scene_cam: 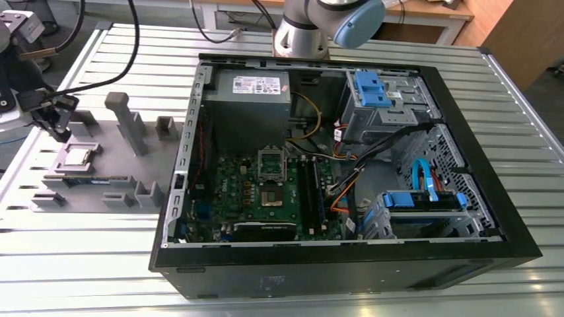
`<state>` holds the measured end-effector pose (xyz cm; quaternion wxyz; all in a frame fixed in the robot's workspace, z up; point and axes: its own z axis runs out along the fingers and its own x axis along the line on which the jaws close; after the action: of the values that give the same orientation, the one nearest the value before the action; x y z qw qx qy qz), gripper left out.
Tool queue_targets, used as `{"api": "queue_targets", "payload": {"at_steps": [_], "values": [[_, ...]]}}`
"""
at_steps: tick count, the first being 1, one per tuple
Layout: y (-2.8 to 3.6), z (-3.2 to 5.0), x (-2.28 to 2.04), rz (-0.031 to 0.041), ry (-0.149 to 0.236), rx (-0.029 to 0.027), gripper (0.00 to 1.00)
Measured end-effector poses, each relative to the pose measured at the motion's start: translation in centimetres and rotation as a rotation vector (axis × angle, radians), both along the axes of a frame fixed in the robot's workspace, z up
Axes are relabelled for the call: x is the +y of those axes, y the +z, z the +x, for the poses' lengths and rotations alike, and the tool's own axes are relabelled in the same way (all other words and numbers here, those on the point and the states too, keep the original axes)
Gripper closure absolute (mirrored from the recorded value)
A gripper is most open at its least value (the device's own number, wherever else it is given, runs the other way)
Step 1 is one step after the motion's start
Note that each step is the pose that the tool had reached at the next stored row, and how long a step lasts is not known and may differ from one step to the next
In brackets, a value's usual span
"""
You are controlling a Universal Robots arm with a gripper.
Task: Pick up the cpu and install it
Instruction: 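Pick up the cpu and move it towards the insertion slot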
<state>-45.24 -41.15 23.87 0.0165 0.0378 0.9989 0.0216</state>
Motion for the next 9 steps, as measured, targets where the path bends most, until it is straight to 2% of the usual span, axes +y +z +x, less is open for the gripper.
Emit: {"api": "queue_targets", "payload": {"at_steps": [9], "values": [[-1.28,0.0,-0.39,0.0,0.0,0.0013,0.89]]}}
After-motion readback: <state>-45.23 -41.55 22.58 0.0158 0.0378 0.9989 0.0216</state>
